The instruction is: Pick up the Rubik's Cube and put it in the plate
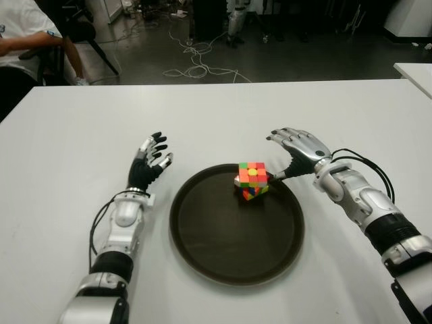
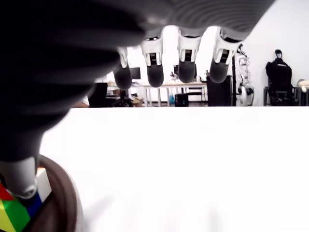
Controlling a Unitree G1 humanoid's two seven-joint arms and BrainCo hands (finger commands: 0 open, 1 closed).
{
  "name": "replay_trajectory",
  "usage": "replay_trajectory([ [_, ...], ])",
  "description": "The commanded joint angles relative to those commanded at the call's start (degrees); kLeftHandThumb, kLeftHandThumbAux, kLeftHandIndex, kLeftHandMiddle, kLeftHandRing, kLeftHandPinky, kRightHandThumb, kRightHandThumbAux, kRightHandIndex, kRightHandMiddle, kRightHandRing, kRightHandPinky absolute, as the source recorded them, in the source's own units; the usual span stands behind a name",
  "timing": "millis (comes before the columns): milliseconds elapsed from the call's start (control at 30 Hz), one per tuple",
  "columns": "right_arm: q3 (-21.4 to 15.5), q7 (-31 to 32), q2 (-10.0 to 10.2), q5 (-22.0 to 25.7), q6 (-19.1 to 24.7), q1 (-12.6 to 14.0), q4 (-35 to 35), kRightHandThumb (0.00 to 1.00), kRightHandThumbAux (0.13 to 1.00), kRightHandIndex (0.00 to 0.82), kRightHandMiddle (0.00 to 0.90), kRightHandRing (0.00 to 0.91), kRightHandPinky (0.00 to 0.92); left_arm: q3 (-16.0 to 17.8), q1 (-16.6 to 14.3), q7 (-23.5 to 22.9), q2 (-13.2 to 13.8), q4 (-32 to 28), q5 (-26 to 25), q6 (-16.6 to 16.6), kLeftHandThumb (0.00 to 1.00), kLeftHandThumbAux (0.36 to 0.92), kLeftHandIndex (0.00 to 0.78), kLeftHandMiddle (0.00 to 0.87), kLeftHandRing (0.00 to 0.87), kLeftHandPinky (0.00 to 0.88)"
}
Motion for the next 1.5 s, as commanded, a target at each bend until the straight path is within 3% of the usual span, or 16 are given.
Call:
replay_trajectory([
  [233, -2.6, 0.8, -3.3, 1.6, -0.4, -1.7, 0.3, 0.035, 0.539, 0.000, 0.000, 0.000, 0.000, -0.1, 0.4, 0.2, 0.2, -0.7, 0.2, 0.6, 0.037, 0.732, 0.127, 0.183, 0.164, 0.132],
  [500, -5.4, -2.6, -2.8, 4.7, 0.6, -3.7, 6.3, 0.069, 0.552, 0.000, 0.000, 0.000, 0.016, 0.0, 0.6, -0.3, 0.3, -1.0, -0.1, 0.8, 0.053, 0.730, 0.125, 0.182, 0.161, 0.117],
  [567, -9.9, -5.6, -0.9, 10.5, -2.1, -2.2, 5.5, 0.069, 0.578, 0.007, 0.019, 0.022, 0.047, 0.0, 0.6, -0.1, 0.3, -0.9, -0.1, 0.5, 0.053, 0.725, 0.124, 0.183, 0.164, 0.124],
  [633, -11.6, -6.8, -0.2, 13.1, -3.4, -1.7, 5.3, 0.067, 0.599, 0.014, 0.036, 0.041, 0.073, 0.1, 0.7, -0.2, 0.4, -0.9, -0.1, 0.4, 0.053, 0.724, 0.125, 0.184, 0.168, 0.131],
  [700, -17.9, -5.0, 3.2, 23.1, -11.1, -2.7, 12.6, 0.066, 0.634, 0.049, 0.088, 0.100, 0.140, 0.0, 0.7, -0.4, 0.5, -1.0, 0.0, 0.4, 0.046, 0.718, 0.124, 0.186, 0.169, 0.131],
  [733, -22.2, -0.5, 5.7, 30.7, -13.6, -2.8, 14.3, 0.067, 0.643, 0.060, 0.105, 0.118, 0.161, 0.0, 0.8, -0.6, 0.6, -0.9, 0.0, 0.4, 0.043, 0.716, 0.124, 0.186, 0.168, 0.130],
  [800, -26.3, 4.8, 8.0, 38.4, -15.7, -2.8, 15.4, 0.070, 0.663, 0.120, 0.185, 0.209, 0.263, 0.0, 0.8, -0.8, 0.8, -0.7, 0.0, 0.3, 0.039, 0.712, 0.121, 0.189, 0.169, 0.131],
  [867, -31.4, 12.0, 10.7, 47.1, -12.0, -2.9, 15.4, 0.080, 0.672, 0.155, 0.229, 0.257, 0.310, 0.1, 0.7, -1.4, 0.9, 0.0, -0.4, 0.5, 0.039, 0.710, 0.121, 0.192, 0.172, 0.140],
  [933, -34.5, 16.2, 12.3, 52.2, -9.2, -2.6, 16.2, 0.090, 0.677, 0.179, 0.257, 0.287, 0.338, 0.3, 0.5, -1.9, 0.9, 0.5, -0.7, 0.7, 0.041, 0.709, 0.121, 0.195, 0.175, 0.147],
  [1033, -37.7, 19.2, 13.6, 56.1, -4.6, -1.6, 18.8, 0.118, 0.688, 0.216, 0.300, 0.338, 0.391, 0.5, 0.0, -2.8, 0.8, 1.4, -1.2, 0.8, 0.052, 0.709, 0.124, 0.202, 0.175, 0.141],
  [1267, -39.5, 19.3, 13.1, 57.3, 2.0, -5.5, 24.7, 0.121, 0.696, 0.272, 0.366, 0.408, 0.438, 0.2, 0.2, -3.1, 1.0, 1.5, -0.7, 0.0, 0.038, 0.689, 0.124, 0.203, 0.181, 0.146],
  [1500, -39.8, 18.9, 13.1, 56.8, 2.5, -6.9, 26.0, 0.115, 0.682, 0.305, 0.410, 0.456, 0.464, 0.5, 0.0, -3.9, 1.1, 2.3, -1.0, -0.7, 0.044, 0.695, 0.123, 0.205, 0.186, 0.156],
])
